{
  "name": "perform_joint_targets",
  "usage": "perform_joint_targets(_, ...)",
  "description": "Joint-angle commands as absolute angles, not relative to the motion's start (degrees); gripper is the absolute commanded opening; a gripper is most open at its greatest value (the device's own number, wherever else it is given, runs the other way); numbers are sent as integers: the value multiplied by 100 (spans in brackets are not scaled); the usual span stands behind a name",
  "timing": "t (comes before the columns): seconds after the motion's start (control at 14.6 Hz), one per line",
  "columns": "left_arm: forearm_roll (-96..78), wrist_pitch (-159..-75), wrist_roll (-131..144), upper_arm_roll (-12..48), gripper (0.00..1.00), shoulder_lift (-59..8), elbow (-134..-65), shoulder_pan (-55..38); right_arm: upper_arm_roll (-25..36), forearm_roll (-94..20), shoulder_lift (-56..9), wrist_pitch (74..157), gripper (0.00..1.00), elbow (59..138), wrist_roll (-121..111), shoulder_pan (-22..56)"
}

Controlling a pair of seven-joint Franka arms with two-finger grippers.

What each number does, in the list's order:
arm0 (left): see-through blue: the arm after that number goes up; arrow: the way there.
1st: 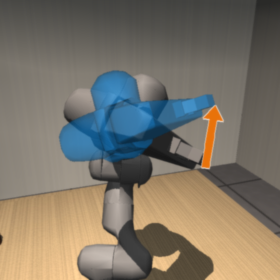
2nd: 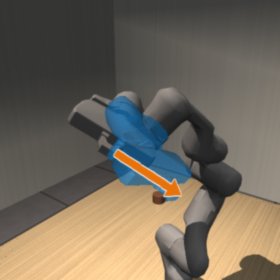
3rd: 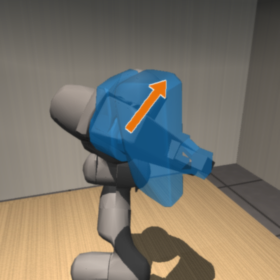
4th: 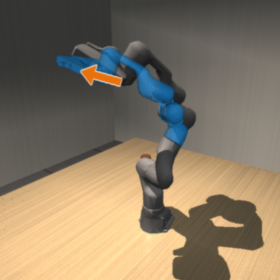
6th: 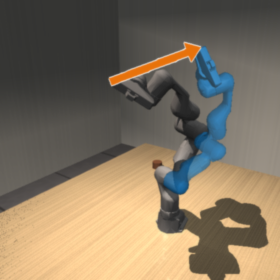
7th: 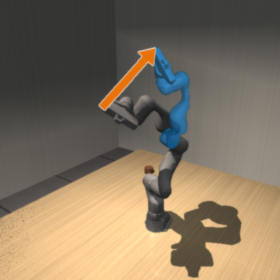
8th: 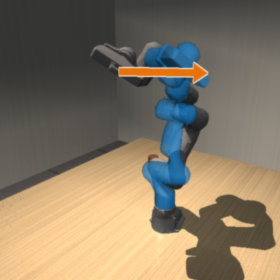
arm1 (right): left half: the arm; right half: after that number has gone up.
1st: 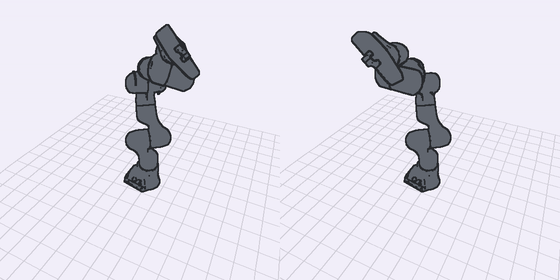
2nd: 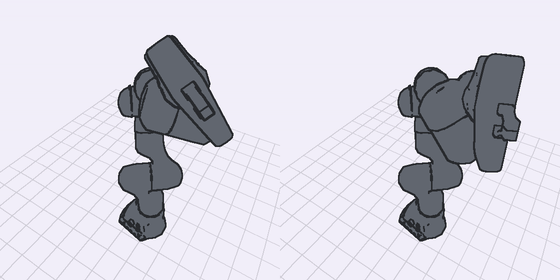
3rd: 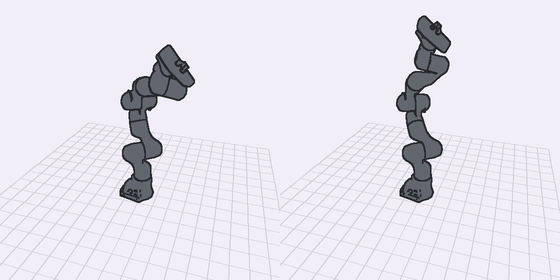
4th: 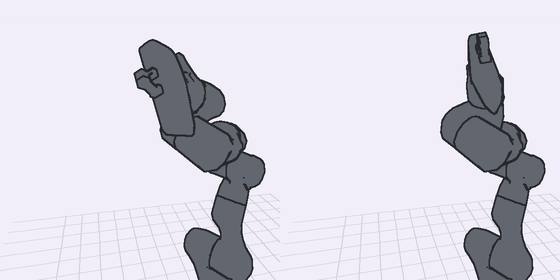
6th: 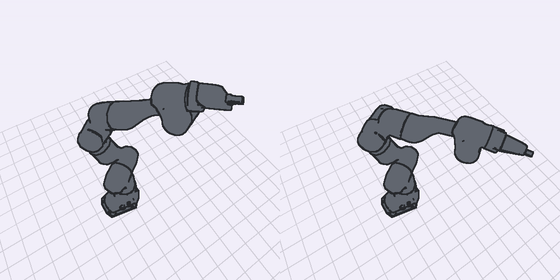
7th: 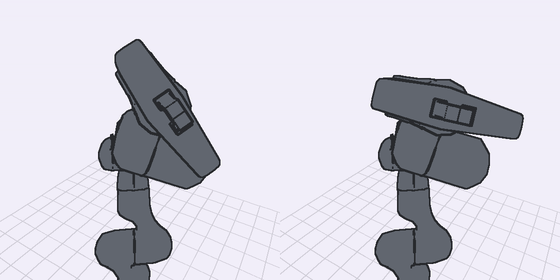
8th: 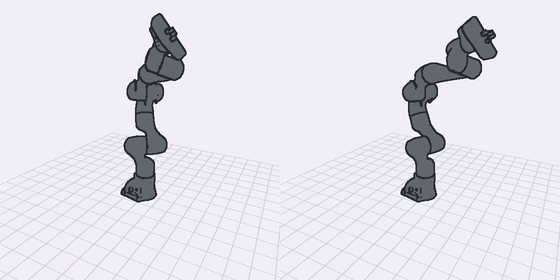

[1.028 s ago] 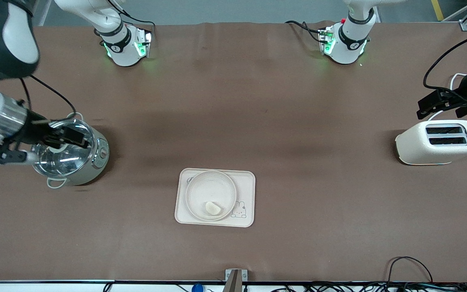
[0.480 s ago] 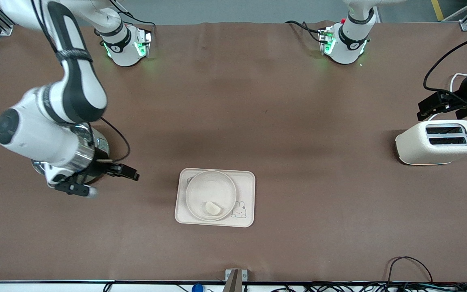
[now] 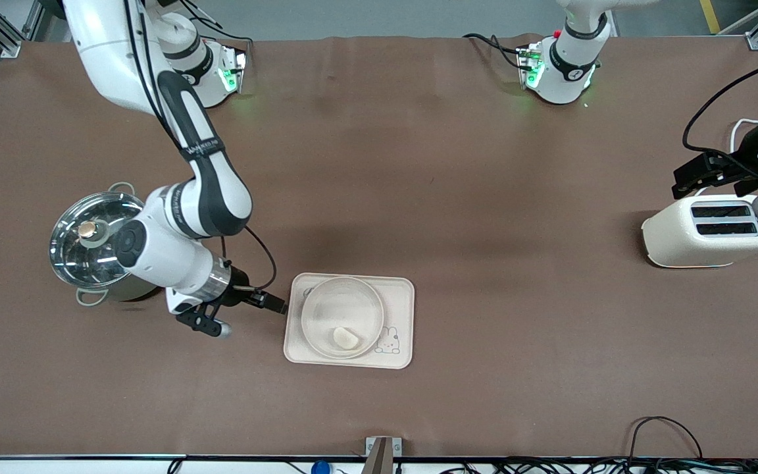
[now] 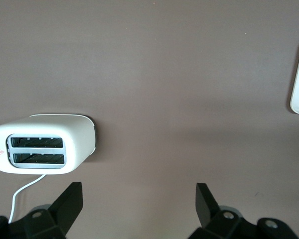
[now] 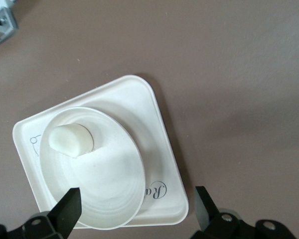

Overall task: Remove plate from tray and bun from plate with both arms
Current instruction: 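Lower the right gripper and grasp the plate rim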

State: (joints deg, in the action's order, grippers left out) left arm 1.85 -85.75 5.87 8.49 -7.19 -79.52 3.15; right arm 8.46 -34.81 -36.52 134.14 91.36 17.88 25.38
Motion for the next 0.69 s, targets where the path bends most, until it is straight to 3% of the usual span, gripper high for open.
perform_joint_targets(0.0, 167, -8534, 554, 844, 100, -677, -7884, 343, 896, -3814, -3998, 13412, 100, 8886, 1872, 2803)
perform_joint_targets(0.27, 158, -8534, 527, 835, 100, -633, -7875, 352, 888, -3850, -4315, 13464, 99, 8868, 1872, 2935)
perform_joint_targets(0.48, 158, -8534, 562, 826, 100, -624, -7875, 352, 827, -3867, -4456, 13562, 92, 8754, 1863, 2962)
perform_joint_targets(0.62, 150, -8534, 554, 826, 100, -642, -7884, 360, 765, -3885, -4613, 13570, 82, 8640, 1863, 2962)
